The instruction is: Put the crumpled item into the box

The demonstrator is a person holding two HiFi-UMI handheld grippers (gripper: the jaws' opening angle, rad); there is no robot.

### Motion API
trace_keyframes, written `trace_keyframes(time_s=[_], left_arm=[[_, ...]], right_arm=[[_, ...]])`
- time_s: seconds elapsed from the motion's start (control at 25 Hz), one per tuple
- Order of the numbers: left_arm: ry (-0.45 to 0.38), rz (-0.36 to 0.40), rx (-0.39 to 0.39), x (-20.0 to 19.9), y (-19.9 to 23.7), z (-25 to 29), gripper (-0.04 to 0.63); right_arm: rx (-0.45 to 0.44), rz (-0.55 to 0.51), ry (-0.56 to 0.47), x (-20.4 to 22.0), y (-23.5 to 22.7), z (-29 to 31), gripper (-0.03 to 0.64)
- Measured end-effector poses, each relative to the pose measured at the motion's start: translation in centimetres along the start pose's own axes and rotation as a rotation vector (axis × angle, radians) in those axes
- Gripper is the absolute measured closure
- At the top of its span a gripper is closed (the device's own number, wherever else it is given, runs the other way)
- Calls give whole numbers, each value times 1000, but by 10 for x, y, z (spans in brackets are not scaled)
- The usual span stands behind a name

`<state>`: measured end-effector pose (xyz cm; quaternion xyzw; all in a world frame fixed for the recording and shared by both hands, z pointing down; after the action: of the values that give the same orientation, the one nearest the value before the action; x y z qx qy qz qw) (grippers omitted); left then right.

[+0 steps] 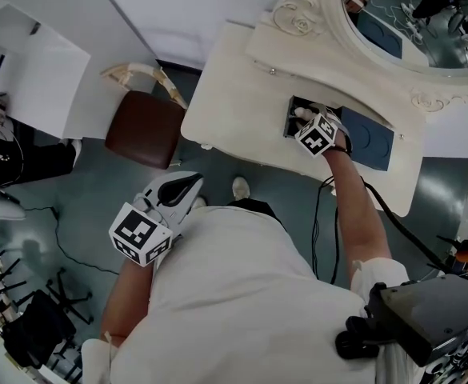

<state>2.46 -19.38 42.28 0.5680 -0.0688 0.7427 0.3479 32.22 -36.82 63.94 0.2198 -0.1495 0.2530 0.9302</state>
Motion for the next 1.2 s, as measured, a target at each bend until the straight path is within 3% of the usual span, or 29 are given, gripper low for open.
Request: trace_keyframes(time_s=[0.16,0.4,0.72,1.2], left_arm=[[-2,12,37,3,1,-10,597],[1,33,108,9,0,-29,597],[13,67,201,24,-8,-64,597],[29,93,309,58,-17,-127,597]], right_arm=[[43,35,-22,-5,6,-22,387],[122,107,-63,-11,30,-66,440],[203,240,-142,-29,98,-126,615],[134,523,-292,-67,256,-194,615]])
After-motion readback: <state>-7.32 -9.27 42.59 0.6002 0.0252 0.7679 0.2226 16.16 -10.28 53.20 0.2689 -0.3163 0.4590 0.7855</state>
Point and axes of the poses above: the fingertips, and each gripper's own axes: z forward along the fingers, y to its left, x out of its underside, the point moved 3 cm from there along -z, backward along the fingers, and after that the axes turned 5 degrees about -y, right-handed, at the moved point
